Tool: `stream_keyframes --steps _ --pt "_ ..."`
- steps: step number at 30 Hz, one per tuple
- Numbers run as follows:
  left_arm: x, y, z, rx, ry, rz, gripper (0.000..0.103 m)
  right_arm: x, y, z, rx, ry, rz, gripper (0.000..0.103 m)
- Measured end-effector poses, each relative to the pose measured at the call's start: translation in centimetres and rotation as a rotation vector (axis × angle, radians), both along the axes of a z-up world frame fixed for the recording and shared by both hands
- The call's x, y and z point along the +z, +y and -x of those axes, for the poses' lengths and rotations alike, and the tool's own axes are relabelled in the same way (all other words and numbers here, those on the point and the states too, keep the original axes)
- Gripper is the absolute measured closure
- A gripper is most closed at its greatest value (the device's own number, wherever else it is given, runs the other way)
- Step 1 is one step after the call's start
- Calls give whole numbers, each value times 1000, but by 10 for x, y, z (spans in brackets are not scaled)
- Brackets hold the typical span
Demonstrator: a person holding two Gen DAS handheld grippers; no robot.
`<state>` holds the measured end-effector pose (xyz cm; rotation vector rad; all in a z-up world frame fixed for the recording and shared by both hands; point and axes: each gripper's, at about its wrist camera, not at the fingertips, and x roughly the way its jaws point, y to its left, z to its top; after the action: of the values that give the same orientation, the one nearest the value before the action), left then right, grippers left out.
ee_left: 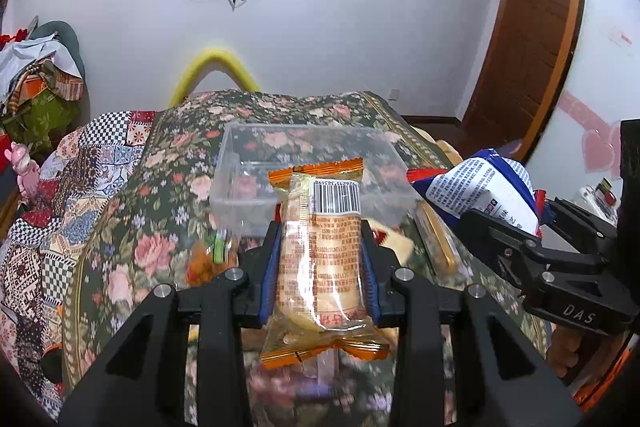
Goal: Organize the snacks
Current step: 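Carry the chip bag and bread roll over the clear box with both tools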
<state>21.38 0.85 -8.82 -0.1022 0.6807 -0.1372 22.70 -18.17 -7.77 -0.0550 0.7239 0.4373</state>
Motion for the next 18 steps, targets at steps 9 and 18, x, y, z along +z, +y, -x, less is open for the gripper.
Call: stream_keyframes --steps 9,18 --pt "-5 7 -59 7 15 29 68 -2 18 -41 -6 -36 7 42" --pt "-21 14 -119 21 75 18 68 -20 31 -83 -8 -14 19 42"
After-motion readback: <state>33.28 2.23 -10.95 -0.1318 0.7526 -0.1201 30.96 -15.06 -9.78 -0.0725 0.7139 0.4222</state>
